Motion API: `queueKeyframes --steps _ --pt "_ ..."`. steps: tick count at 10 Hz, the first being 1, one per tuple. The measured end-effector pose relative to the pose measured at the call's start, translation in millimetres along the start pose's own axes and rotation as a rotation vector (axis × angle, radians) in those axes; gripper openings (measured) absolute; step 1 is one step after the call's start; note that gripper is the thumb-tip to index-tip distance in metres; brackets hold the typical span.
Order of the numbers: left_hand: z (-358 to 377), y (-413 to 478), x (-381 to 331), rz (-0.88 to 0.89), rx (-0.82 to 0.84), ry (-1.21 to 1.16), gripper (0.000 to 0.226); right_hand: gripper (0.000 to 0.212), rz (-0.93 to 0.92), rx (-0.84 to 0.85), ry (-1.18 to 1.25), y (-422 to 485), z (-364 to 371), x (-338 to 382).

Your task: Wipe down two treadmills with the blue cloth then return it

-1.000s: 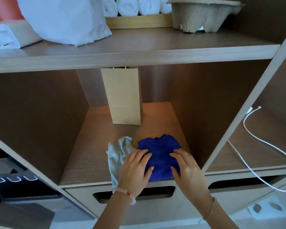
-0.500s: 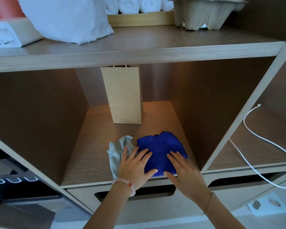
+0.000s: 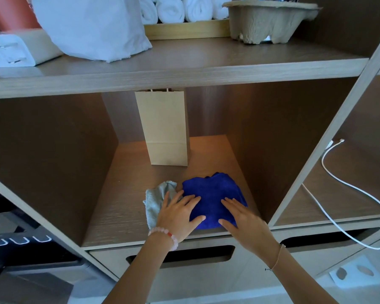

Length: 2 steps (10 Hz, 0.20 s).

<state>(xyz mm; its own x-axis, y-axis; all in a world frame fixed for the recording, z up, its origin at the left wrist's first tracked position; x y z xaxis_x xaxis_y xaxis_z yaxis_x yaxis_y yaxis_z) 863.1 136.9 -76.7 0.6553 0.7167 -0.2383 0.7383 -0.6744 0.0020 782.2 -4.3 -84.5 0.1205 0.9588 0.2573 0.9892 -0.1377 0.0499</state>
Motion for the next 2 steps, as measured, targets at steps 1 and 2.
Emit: queueKeyframes --steps 1,2 --pt "-16.9 -6.7 -0.5 0.053 -0.171 -0.064 0.056 0.056 0.009 -0.078 0.048 -0.6 -15.7 2.5" --pt "-35.2 -12.9 2.5 0.095 -0.376 -0.112 0.042 0.051 0.058 -0.263 0.115 -2.8 -40.0 -1.4"
Point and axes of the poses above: each hand's wrist, its own y-axis towards the middle knuckle, its own z-axis out of the palm, x = y × z, the point moved 8 cm from there along y, towards the middle knuckle, and after that the axes turned 7 degrees about -y, right-handed, at the moved point
